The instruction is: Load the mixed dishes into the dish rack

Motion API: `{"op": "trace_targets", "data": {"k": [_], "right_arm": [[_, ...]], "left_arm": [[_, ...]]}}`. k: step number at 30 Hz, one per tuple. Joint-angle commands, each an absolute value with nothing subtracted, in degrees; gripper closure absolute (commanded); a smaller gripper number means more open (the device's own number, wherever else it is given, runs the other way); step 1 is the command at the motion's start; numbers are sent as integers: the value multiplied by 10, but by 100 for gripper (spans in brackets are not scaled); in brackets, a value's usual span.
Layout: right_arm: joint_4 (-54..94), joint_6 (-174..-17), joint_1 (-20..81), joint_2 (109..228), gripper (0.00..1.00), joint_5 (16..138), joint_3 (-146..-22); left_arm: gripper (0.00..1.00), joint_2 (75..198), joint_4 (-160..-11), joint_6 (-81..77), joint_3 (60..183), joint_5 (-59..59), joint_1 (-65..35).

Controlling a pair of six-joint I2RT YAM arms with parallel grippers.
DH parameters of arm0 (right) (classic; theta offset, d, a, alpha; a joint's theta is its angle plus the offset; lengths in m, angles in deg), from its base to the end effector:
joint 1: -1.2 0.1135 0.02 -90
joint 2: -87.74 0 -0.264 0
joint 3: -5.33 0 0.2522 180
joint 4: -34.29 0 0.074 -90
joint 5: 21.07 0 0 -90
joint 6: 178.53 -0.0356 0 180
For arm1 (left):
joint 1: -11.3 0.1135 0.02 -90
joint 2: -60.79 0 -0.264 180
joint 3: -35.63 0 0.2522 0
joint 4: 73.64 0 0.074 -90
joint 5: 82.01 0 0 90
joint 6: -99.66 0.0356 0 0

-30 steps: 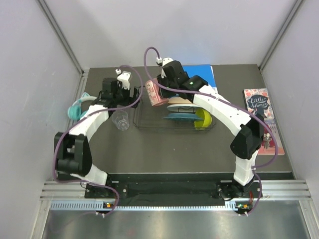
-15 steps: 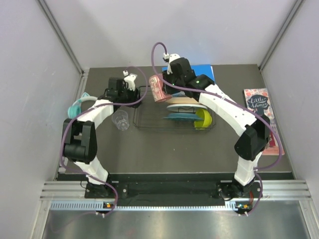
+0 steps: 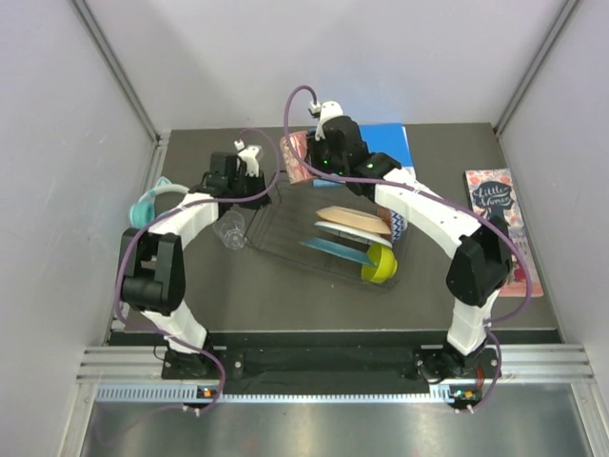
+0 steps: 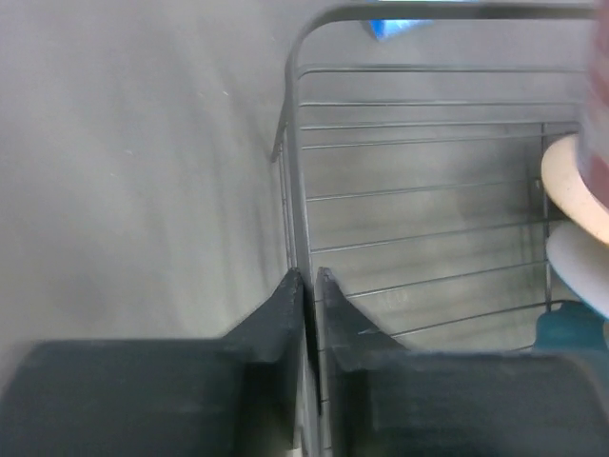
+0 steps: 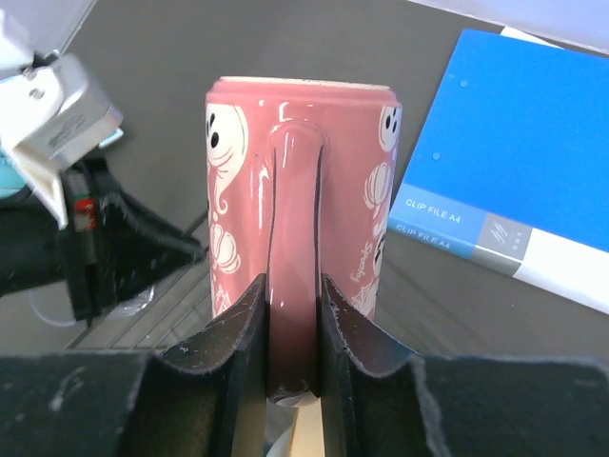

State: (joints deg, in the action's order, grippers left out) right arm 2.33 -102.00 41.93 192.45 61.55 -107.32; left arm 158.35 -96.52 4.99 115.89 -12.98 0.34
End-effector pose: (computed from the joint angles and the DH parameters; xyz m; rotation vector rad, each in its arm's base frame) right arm 0.3339 0.2815 0.3592 -0.3932 1.9801 0.4807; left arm 0.3682 -0.0843 0.2310 0.3192 2.2548 -0.5593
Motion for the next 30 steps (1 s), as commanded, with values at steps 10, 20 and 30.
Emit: {"op": "trace_targets", "data": {"k": [10,20,30], "right_arm": [[136,-1042,461,1939,100,583,-1091],[132,-1039,460,1960,100,566,-1092],[153,-1036,447,1981,100,557,-1121]], "left_arm": [[1,1431,-1062,55,1103,-165,-16],[1,1346,-1119,66,1040,-190,-15],[1,1262,-1136,57,948,-180,-10]]}}
